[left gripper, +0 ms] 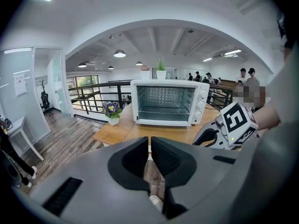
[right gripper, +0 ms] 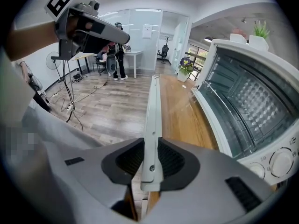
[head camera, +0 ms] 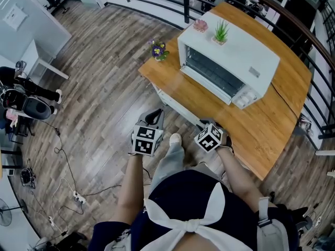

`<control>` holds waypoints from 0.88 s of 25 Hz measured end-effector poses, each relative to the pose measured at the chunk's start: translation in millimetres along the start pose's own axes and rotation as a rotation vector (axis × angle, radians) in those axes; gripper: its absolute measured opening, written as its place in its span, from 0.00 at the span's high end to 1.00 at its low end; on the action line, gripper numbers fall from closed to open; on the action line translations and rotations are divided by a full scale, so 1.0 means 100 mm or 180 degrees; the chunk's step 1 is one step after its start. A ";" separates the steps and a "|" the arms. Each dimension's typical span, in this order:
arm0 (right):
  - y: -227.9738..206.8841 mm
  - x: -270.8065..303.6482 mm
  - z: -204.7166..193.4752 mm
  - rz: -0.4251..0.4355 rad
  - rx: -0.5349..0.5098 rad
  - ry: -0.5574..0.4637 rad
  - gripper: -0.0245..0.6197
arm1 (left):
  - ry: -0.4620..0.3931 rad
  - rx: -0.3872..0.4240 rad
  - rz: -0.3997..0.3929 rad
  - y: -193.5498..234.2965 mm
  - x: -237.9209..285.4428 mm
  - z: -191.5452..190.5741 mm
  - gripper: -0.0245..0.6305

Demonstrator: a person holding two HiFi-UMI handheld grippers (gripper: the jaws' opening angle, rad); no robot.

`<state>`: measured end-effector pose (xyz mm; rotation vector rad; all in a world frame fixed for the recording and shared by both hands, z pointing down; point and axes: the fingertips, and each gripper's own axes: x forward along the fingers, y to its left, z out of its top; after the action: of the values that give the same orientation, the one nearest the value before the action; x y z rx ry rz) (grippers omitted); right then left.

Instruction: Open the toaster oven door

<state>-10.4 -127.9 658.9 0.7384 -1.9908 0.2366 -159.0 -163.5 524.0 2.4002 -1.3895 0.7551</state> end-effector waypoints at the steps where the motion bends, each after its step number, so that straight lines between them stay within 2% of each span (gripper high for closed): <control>1: 0.00 0.01 0.00 -0.0004 -0.0010 0.0011 0.81 | 0.0003 -0.0002 0.0008 0.01 0.00 0.00 0.91; 22: 0.05 0.24 -0.13 0.0098 -0.0058 0.0211 0.80 | 0.0082 -0.0113 0.0083 0.13 -0.01 -0.12 0.91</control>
<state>-12.1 -128.1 686.8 0.6803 -1.9399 0.2576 -174.1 -164.0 532.8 2.3417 -1.4149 0.7588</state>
